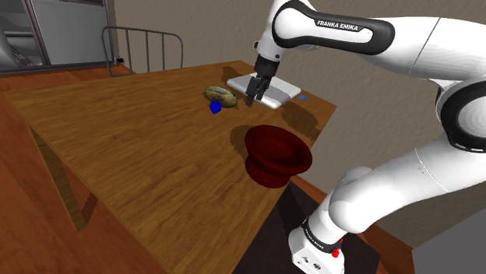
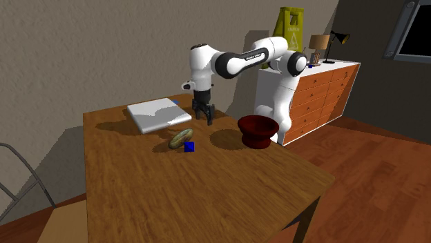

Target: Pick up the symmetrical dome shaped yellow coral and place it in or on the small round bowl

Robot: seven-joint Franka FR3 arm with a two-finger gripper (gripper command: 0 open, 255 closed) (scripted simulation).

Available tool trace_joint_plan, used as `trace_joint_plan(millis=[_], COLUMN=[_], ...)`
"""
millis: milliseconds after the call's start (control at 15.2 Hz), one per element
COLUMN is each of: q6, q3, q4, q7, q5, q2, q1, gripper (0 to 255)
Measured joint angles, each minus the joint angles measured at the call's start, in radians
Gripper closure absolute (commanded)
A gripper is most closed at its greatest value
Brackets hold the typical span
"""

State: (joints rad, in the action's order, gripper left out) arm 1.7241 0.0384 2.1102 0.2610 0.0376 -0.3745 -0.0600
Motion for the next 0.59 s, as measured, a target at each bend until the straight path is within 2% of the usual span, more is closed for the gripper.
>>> trace_joint_plan(millis=[198, 594], q6=[0.005, -0.039], q3=[-0.004, -0.016], q4=[-0.115, -0.407], q7=[0.059, 0.18], q5=[-0.018, -0.055], q2=[0.115, 0.348], q1=[-0.015, -0.037], gripper=[0, 0])
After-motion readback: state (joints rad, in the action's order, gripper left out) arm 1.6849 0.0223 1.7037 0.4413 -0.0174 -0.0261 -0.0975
